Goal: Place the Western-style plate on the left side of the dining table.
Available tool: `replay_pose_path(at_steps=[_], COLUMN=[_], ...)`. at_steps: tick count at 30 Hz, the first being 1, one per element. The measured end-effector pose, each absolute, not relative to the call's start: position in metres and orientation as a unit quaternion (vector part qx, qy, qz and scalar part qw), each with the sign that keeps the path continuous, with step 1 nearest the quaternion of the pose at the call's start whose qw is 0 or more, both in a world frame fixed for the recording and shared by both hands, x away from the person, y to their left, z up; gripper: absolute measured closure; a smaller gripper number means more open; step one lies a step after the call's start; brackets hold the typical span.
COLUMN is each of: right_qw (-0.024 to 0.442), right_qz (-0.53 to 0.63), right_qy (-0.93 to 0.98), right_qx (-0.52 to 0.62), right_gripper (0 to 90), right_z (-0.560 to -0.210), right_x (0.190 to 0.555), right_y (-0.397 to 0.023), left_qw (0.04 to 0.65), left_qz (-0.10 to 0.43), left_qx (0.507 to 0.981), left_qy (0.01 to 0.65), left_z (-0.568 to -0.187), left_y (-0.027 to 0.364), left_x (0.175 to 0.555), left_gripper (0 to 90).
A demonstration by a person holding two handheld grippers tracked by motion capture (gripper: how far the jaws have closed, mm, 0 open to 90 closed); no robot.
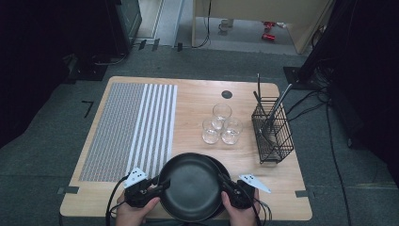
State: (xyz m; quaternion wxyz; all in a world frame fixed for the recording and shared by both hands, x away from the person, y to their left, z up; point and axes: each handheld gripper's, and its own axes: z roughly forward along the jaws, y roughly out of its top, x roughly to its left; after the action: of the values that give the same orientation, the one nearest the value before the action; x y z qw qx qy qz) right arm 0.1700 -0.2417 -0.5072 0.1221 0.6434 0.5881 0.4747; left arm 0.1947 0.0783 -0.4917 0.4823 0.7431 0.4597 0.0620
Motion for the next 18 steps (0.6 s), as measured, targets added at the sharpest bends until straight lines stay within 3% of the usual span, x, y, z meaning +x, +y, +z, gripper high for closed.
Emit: replay_pose_path(at_steps=[18], right_qw=[0.148], right_qz=[0.450], right_qy=[0.619], right_qx=[0.626], right_gripper=[76.4], right_z=[-0.5040], right_x=[0.1713], right_y=[-0.2334], left_qw=[0.479], left_qz=[0.069], left_qx=[0.752], left_qy=[0.448], left_z=[-0.4899], left_y=[0.0811], left_x=[0.1963], left_gripper=[61.8])
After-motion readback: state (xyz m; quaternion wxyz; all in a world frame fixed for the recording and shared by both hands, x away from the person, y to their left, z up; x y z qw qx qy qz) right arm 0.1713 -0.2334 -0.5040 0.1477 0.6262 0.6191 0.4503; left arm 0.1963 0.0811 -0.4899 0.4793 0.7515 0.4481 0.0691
